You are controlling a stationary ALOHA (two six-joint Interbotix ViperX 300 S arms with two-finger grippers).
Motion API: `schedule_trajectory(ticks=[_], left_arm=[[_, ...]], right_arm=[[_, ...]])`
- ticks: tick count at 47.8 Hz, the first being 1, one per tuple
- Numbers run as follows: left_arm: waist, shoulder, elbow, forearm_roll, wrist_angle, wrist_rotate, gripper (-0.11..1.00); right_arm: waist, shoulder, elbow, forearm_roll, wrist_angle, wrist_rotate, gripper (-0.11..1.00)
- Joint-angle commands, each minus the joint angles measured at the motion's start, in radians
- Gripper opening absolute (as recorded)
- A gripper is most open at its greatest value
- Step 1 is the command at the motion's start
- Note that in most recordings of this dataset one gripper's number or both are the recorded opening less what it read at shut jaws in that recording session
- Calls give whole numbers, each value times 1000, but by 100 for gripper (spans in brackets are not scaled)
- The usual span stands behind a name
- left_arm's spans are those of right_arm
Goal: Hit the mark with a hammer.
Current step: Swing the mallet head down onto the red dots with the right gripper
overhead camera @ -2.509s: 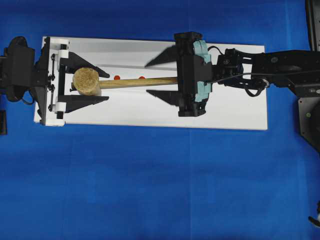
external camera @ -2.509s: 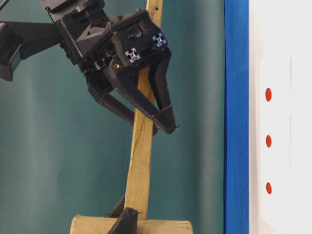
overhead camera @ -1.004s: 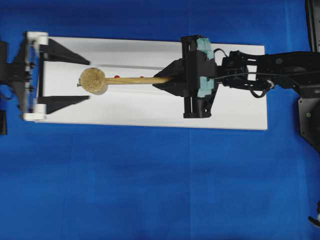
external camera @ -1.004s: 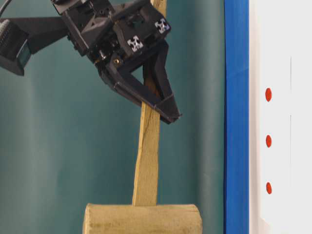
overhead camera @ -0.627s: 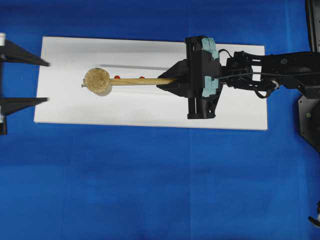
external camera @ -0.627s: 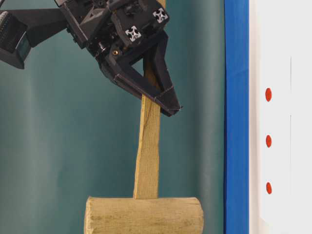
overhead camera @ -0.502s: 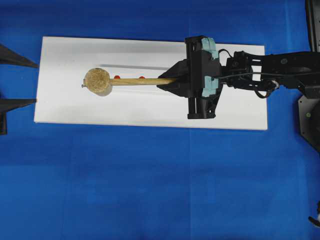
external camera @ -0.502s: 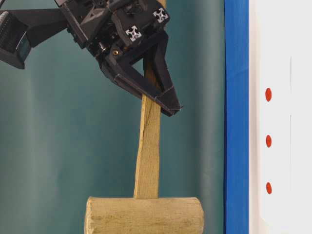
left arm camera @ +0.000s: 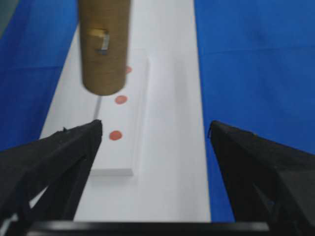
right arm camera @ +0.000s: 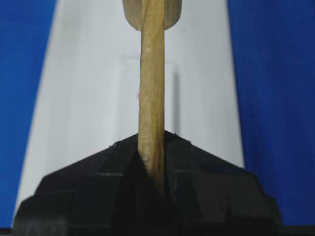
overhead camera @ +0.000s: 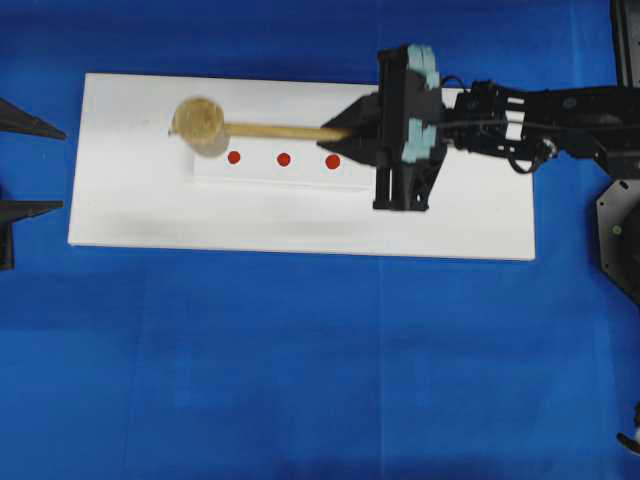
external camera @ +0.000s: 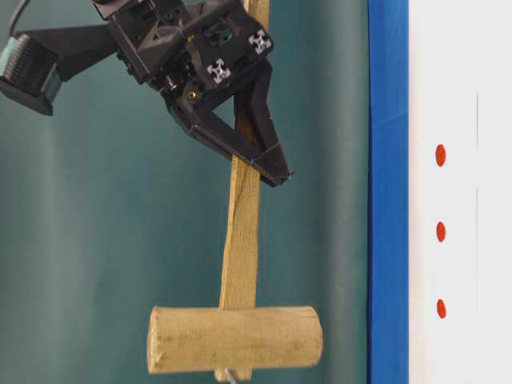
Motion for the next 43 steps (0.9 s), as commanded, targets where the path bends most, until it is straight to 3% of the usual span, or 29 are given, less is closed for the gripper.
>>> schedule_trajectory(ticks=[1, 14, 24, 30, 43], left_arm=[[-2, 11, -9, 0, -3, -2, 87], [-2, 11, -9, -2, -3, -2, 87], [-2, 11, -8, -2, -3, -2, 87], [-2, 12, -5, 0, -3, -2, 87], [-2, 12, -3, 0, -3, -2, 87]], right_arm=[[-3, -32, -14, 3, -12, 0, 1], [-6, -15, 2, 3, -14, 2, 1], [-8, 149, 26, 21, -69, 35, 1], [-8, 215, 20, 28, -35, 66, 1], [-8, 124, 37, 25, -34, 72, 1]])
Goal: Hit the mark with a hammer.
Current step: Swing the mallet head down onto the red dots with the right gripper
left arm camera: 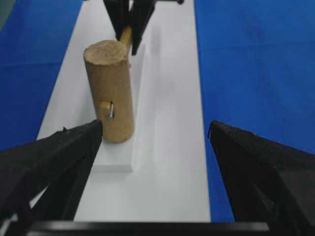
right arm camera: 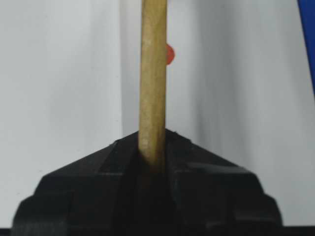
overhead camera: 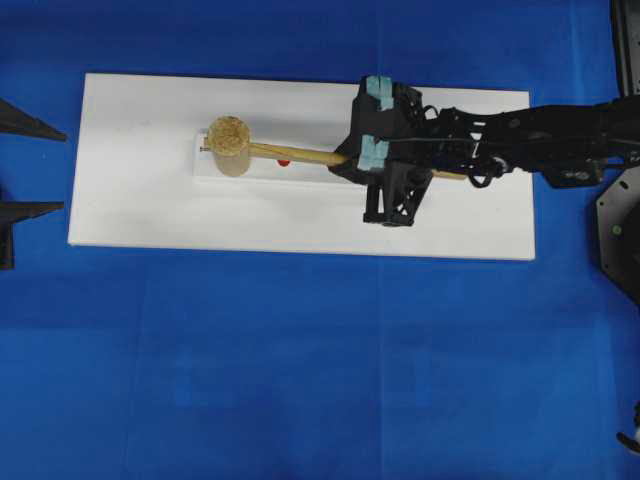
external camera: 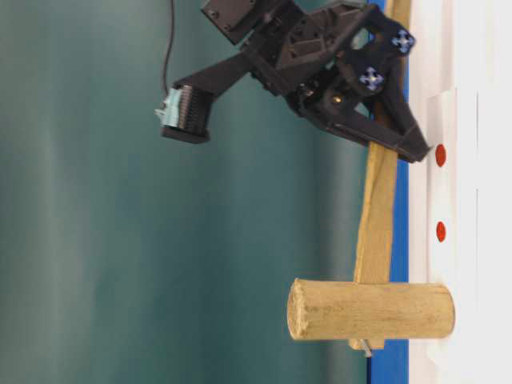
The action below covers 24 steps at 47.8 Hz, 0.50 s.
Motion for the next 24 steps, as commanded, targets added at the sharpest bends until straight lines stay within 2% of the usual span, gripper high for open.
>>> schedule_trajectory(ticks=[1, 15, 24], left_arm=[[-2, 12, -12, -2, -6, -2, 87], [-2, 12, -12, 0, -5, -2, 87], [-2, 11, -11, 0, -5, -2, 87]], right_arm=[[3, -86, -3, -2, -26, 0, 1], [3, -356, 118, -20, -121, -6, 1], [3, -419, 176, -17, -121, 0, 1]])
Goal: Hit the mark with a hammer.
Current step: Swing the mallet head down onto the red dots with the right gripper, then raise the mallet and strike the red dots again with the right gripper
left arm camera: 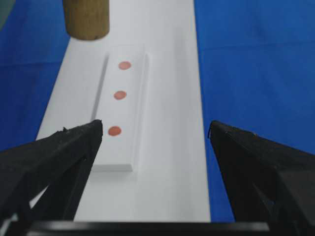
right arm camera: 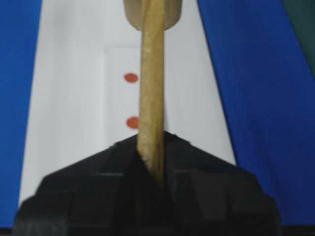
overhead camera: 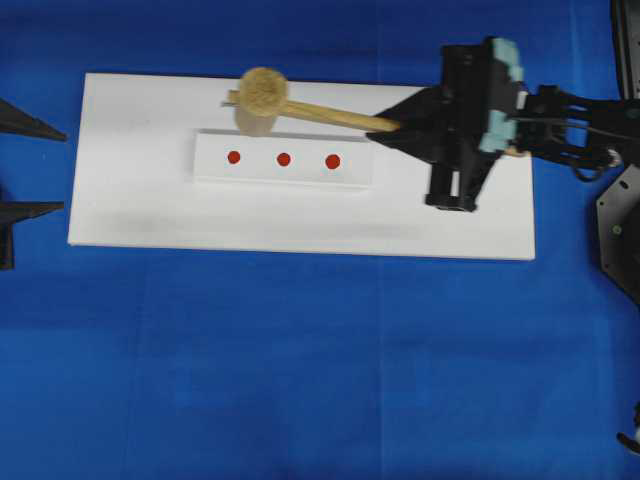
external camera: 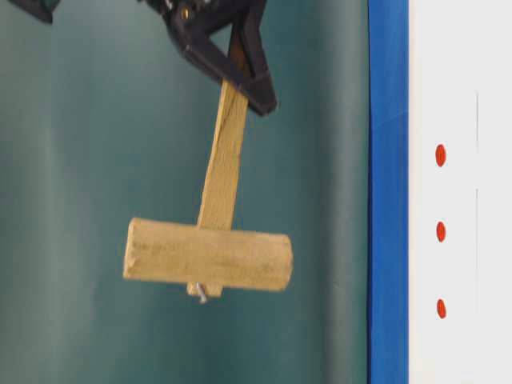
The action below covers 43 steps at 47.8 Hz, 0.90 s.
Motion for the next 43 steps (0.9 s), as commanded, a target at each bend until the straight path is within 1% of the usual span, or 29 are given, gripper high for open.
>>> schedule_trajectory(ticks=[1, 8, 12, 14, 20, 26, 35, 38, 43], left_arm=[[-2, 12, -11, -3, -6, -2, 87], [-2, 11, -11, -3, -6, -2, 87], [-2, 11, -11, -3, -6, -2, 87], [0, 11, -11, -3, -6, -2, 87], [-2, 11, -11, -3, -5, -2, 87], [0, 8, -11, -2, -5, -2, 87], [-2, 6, -12, -2, -6, -2, 87], [0, 6, -12, -2, -5, -2, 87], [-2, 5, -12, -2, -5, -2, 87]], right_arm=[[2, -31, -3, 0, -14, 3, 1], [2, -14, 5, 2, -12, 8, 1], [2, 23, 14, 6, -12, 12, 1], [2, 54, 21, 14, -15, 17, 1], [6, 207, 41, 63, -25, 49, 1], [20, 310, 29, 72, -9, 77, 1], [20, 252, 34, 69, -11, 71, 1], [20, 213, 37, 64, -11, 66, 1], [20, 110, 48, 51, -6, 52, 1]])
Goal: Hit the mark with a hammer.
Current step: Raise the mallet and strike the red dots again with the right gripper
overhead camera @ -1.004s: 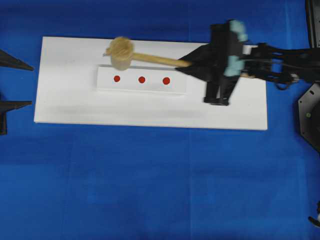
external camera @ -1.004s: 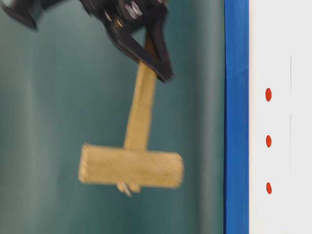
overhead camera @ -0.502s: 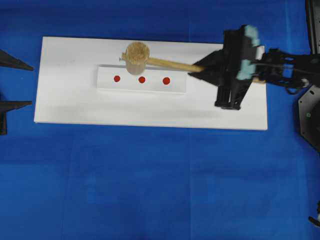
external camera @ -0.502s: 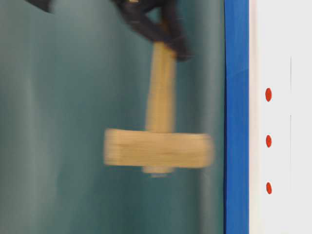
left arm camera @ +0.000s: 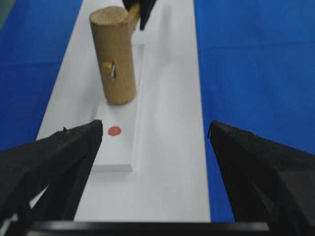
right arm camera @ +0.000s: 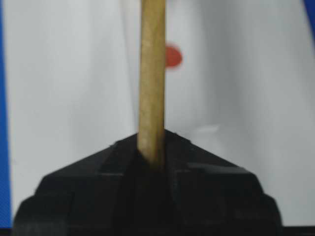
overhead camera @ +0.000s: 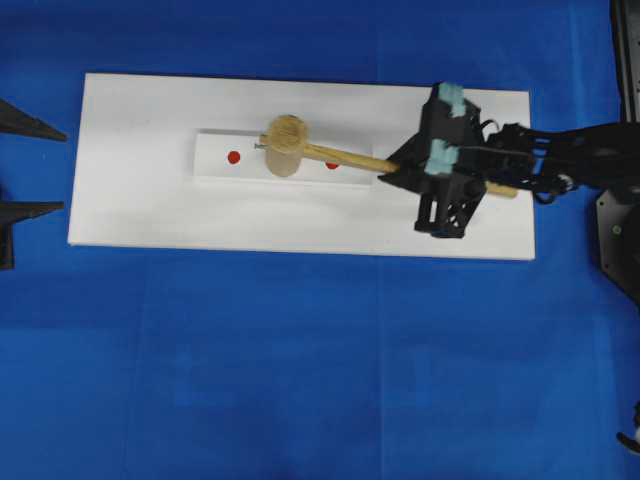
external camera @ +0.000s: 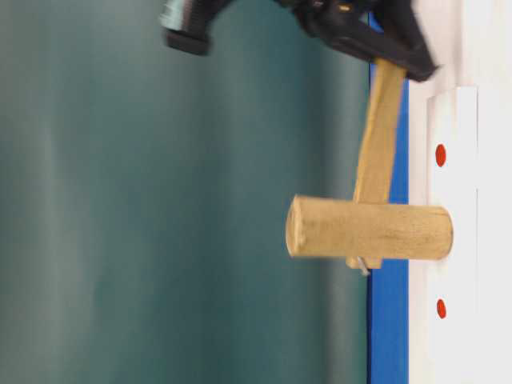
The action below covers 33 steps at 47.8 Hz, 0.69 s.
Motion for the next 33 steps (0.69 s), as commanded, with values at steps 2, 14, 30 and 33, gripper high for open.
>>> schedule_trajectory(ticks=[2, 14, 30, 33], left_arm=[[0, 5, -12, 0, -5, -2, 87], [-2, 6, -12, 0, -5, -2, 87], [0, 5, -12, -2, -5, -2, 87], [-2, 5, -12, -2, -5, -2, 87]], right_arm=[[-2, -130, 3, -14, -3, -15, 1], [-9, -387, 74, -14, 14, -55, 1], [-31, -454, 103, -14, 91, -63, 1], [-31, -430, 109, -9, 94, -61, 1]])
